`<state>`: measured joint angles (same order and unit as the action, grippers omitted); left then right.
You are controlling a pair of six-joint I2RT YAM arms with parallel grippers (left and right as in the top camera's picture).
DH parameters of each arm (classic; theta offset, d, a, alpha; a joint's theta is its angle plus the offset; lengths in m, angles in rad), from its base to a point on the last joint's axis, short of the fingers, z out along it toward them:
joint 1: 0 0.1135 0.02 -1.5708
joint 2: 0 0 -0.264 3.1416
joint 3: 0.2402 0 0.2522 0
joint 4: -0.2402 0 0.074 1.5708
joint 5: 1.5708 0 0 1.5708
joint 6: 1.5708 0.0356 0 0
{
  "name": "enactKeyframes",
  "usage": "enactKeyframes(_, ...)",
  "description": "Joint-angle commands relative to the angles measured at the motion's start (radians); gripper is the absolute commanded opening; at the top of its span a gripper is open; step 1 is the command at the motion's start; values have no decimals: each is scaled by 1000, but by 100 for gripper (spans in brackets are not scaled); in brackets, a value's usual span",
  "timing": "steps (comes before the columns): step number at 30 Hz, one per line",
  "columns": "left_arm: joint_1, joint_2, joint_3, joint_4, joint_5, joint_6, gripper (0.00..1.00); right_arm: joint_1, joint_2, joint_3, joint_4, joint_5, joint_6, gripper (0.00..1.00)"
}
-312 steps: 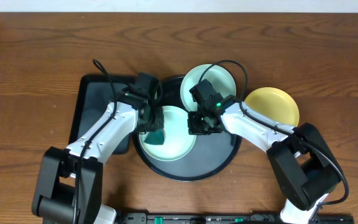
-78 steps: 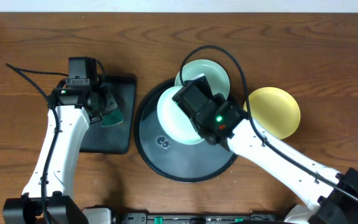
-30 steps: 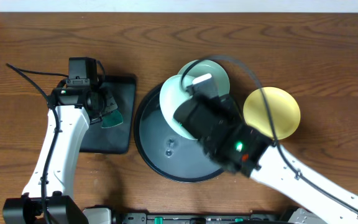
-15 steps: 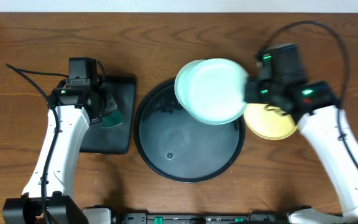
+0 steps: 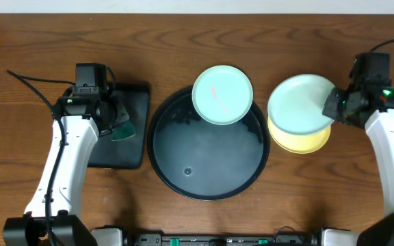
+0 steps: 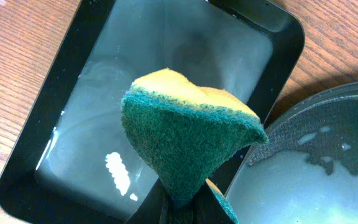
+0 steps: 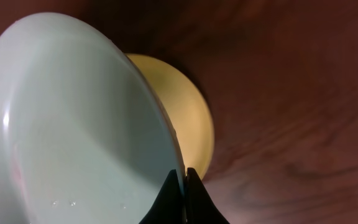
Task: Clean dirty plates on tray and stack at the side
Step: 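Lower the mint-green plate onto the yellow plate and release it, then move the right gripper to the last mint-green plate and grip its rim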
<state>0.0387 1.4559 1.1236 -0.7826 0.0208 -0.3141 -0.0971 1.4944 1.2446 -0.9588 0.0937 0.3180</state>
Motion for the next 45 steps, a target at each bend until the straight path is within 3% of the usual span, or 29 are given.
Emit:
enactKeyframes(1,4,-3,11,0,-2,-5,7,-16,45,-63,30,124,-8,1)
enactKeyframes(7,4,-3,11,2,-2,-5,7,-15,105,-117,98,117,-8,6)
enactKeyframes(9,4,-3,11,2,-2,-5,7,-15,129,-119,108,92,-9,17)
enactKeyframes(15,4,-3,11,2,-2,-5,8,5,148,-108,160,-113,-121,34)
enactKeyframes(20,4,-3,11,2,-2,-5,7,56,148,-21,204,-298,-161,36)
enactKeyframes(25,4,-3,11,2,-2,-5,7,167,224,176,223,-339,-237,51)
enactKeyframes(33,4,-3,11,2,-2,-5,8,269,562,534,135,-397,-334,54)
enactKeyframes(37,4,-3,11,2,-2,-5,7,301,705,632,125,-428,-350,52)
enactKeyframes(41,4,-3,11,2,-2,-5,7,332,779,637,119,-428,-350,47)
enactKeyframes(45,4,-3,11,2,-2,-5,7,356,814,636,98,-428,-350,30)
